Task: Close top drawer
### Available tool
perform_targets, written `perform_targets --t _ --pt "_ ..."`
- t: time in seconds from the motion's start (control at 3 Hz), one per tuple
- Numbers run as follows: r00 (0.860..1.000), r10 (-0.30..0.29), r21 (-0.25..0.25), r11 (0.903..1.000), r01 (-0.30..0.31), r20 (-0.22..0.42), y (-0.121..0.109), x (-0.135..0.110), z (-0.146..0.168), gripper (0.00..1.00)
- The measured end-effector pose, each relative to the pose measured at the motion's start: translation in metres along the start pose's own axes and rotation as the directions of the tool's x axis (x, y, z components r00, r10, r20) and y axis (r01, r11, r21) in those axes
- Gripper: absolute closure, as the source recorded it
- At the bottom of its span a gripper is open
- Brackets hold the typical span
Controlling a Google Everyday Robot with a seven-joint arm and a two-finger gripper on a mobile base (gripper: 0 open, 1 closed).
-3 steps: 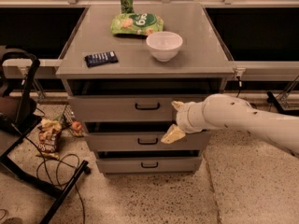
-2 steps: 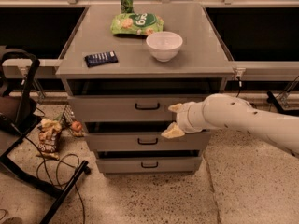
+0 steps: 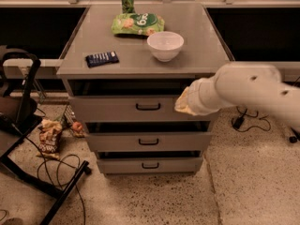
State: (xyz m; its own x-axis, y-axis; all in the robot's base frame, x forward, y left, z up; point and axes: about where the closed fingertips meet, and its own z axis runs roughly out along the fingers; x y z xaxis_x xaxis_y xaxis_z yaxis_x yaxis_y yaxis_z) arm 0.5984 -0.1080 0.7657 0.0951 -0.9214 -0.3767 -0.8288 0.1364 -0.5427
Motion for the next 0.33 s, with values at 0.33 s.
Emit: perform_targets --t 0.33 --pt "0.991 -0.111 0.001 0.9938 0.111 -0.069 -0.0337 -0.0007 -0.0616 1.00"
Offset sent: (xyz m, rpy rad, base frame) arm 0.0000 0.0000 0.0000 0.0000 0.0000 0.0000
